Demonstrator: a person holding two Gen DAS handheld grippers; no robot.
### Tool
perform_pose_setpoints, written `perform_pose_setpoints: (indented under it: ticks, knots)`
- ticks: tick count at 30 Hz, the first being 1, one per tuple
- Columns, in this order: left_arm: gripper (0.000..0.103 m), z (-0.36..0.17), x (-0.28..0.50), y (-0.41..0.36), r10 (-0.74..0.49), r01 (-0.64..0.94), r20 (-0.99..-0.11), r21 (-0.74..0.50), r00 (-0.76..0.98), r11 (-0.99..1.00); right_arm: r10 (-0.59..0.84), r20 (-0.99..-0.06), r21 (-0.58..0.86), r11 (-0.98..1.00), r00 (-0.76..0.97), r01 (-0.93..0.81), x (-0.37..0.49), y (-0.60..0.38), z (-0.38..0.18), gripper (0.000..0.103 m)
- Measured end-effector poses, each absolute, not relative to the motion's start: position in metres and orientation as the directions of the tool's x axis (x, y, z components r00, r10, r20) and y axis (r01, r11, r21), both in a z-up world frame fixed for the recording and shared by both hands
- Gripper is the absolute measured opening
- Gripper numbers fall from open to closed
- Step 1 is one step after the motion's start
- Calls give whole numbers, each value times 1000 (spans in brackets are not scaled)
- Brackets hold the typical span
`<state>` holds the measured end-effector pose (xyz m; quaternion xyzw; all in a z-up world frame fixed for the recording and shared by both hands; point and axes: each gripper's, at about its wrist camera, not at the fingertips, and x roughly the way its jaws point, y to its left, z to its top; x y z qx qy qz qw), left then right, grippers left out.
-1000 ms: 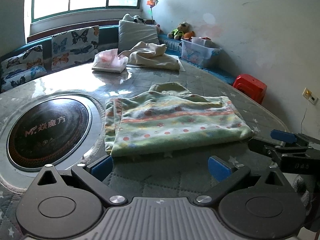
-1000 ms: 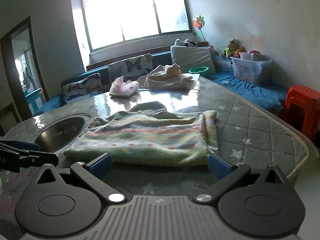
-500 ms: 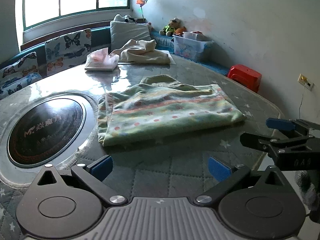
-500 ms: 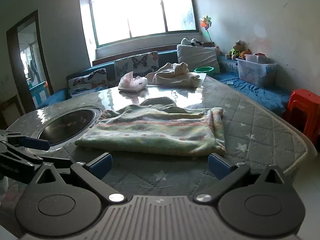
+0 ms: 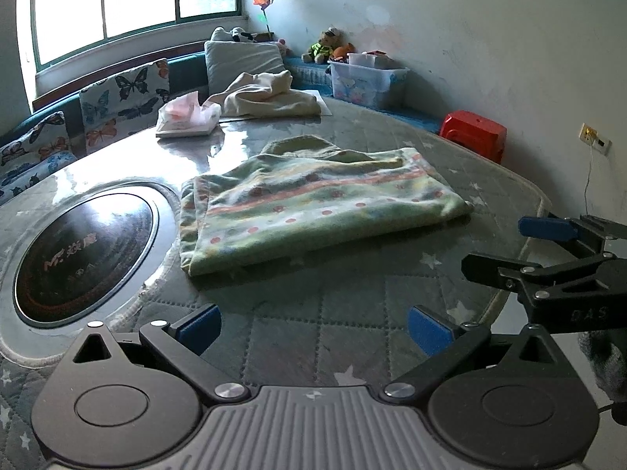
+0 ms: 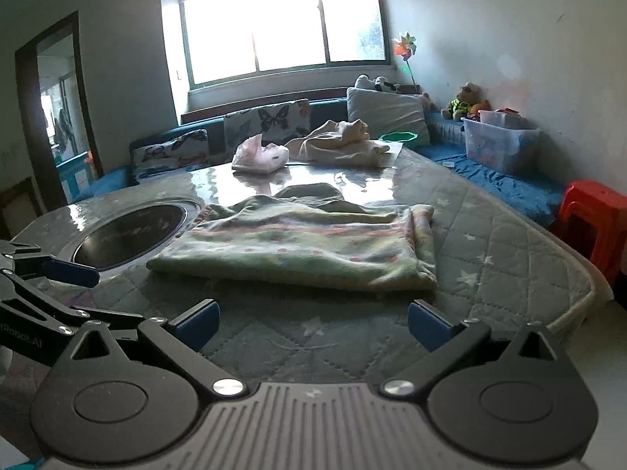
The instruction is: Fold clothes
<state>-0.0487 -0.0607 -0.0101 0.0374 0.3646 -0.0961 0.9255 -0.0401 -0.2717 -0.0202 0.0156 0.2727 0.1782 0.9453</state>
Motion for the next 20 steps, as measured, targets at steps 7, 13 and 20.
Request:
perform_pose_setpoints:
  ticks: [7,13,20]
  knots:
    - [103,-13,-48,-65,-166,228,-686,-1,708,974,352,-522,132,933,777,-334,-39,-270,-22,103]
    - [103,-16,-45,-65,-171,224,-693,-14,700,974,353,-532,134,933,769,-335,-36,-266,-25,103]
    - [103,-18,-39,-62,-180,220,-704,-34,687,975,348,-541,126,934,765,-335,-31,-263,-24,103]
